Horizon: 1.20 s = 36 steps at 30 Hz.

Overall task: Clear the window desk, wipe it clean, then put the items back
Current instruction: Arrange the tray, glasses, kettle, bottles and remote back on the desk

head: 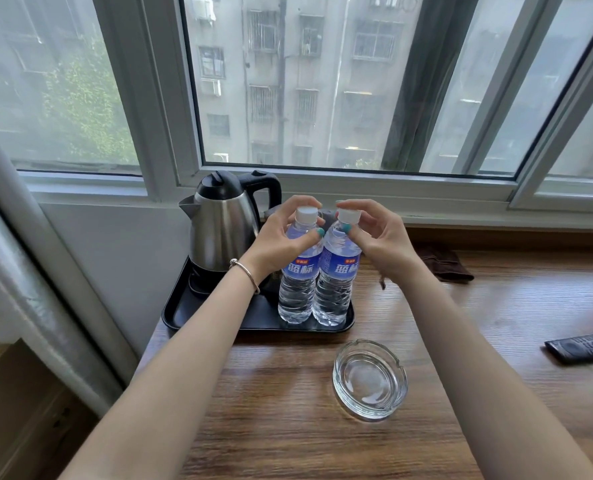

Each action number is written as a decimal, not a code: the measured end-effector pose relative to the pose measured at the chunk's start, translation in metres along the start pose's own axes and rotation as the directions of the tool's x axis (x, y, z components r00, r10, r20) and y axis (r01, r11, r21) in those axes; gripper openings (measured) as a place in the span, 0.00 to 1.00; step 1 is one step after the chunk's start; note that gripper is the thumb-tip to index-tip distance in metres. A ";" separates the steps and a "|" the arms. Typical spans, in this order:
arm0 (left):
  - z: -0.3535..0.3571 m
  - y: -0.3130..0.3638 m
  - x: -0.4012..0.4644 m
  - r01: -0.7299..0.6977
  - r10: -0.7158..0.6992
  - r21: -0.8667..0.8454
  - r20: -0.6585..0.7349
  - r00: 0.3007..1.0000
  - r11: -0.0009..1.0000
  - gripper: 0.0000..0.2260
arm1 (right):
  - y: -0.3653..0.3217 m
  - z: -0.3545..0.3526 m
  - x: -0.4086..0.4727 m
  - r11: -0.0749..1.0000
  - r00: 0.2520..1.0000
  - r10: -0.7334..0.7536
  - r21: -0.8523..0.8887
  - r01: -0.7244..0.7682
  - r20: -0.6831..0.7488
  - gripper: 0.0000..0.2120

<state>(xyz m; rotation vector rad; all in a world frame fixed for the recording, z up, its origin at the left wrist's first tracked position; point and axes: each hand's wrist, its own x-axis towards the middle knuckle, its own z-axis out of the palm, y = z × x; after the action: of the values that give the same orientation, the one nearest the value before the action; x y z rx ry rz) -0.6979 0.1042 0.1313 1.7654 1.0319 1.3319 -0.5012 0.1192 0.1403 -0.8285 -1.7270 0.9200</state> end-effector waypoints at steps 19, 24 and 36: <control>-0.003 -0.015 0.027 -0.047 0.048 0.022 -0.065 0.997 0.999 0.18 | 0.010 0.006 0.009 0.997 0.999 -0.034 -0.068 0.031 -0.034 0.18; -0.002 -0.019 0.022 -0.073 0.073 -0.007 -0.036 0.997 0.997 0.18 | 0.011 0.003 0.005 0.995 0.999 -0.023 -0.099 0.020 -0.030 0.18; -0.017 -0.008 0.004 0.034 -0.029 -0.023 0.195 0.980 0.999 0.30 | 0.017 -0.014 0.003 0.952 0.981 0.113 -0.301 -0.062 0.156 0.42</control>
<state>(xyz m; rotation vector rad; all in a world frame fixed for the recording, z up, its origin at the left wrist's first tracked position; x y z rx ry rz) -0.7154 0.1126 0.1306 1.8118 0.9262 1.1225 -0.4871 0.1328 0.1305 -1.0534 -2.0247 0.8224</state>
